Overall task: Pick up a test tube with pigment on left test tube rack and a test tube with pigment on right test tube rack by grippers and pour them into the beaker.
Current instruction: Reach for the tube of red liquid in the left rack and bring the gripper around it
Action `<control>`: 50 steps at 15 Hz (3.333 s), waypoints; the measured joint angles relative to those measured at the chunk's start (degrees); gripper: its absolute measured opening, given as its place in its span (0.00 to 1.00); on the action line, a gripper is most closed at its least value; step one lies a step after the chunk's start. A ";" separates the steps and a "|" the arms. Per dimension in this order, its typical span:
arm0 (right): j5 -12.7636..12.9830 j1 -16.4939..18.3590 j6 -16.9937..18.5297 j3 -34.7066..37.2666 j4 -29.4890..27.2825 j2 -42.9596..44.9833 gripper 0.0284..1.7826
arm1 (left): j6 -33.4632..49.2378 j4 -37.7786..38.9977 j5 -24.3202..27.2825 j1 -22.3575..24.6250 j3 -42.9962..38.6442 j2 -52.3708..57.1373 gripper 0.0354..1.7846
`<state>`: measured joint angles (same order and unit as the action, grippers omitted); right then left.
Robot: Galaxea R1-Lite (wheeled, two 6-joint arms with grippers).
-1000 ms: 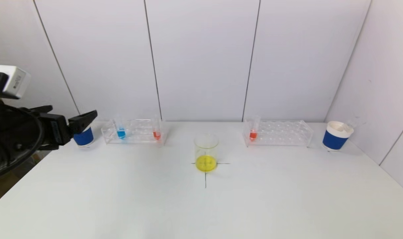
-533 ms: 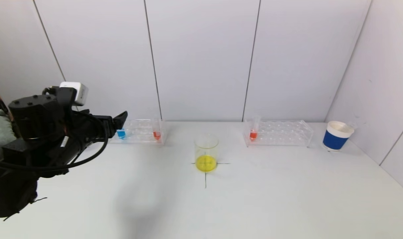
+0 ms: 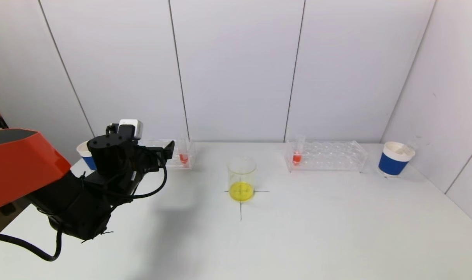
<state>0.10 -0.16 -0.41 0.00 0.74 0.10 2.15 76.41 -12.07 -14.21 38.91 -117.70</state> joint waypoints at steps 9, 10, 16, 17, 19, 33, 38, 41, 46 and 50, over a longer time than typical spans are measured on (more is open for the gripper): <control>0.00 0.00 0.00 0.00 0.02 0.00 0.99 | 0.24 1.73 0.30 -3.15 5.35 -8.07 0.99; -0.02 0.00 0.00 0.00 0.02 0.00 0.99 | 0.27 1.78 0.26 -3.21 5.85 -8.68 0.99; 0.00 0.00 0.00 0.00 0.00 -0.02 0.99 | 0.17 1.71 0.26 -3.28 8.39 -10.69 0.99; 0.00 0.00 0.00 0.00 0.00 -0.02 0.99 | 0.13 1.71 0.24 -3.28 8.66 -10.83 0.99; -0.02 0.00 0.00 0.00 0.00 -0.02 0.99 | 0.11 1.71 0.22 -3.28 9.31 -11.22 0.99; 0.00 0.00 0.00 0.00 0.00 -0.02 0.99 | -0.66 1.76 -0.06 -3.10 17.03 -15.32 0.99; 0.00 0.00 0.00 0.00 0.00 -0.02 0.99 | -1.44 1.80 -0.09 -3.04 19.14 -17.09 0.99; 0.00 0.00 0.00 0.00 0.00 -0.02 0.99 | -2.74 3.27 -0.09 -3.04 19.88 -18.27 0.99; 0.00 0.00 0.00 0.00 0.02 -0.02 0.99 | -3.62 4.02 -0.05 -3.01 20.89 -19.81 0.99; 0.00 0.00 0.00 0.00 0.02 -0.02 0.99 | -3.63 4.07 -0.06 -3.01 21.75 -20.26 0.99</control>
<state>0.10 -0.16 -0.41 0.00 0.77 0.07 -1.49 80.48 -12.13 -17.23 60.66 -137.96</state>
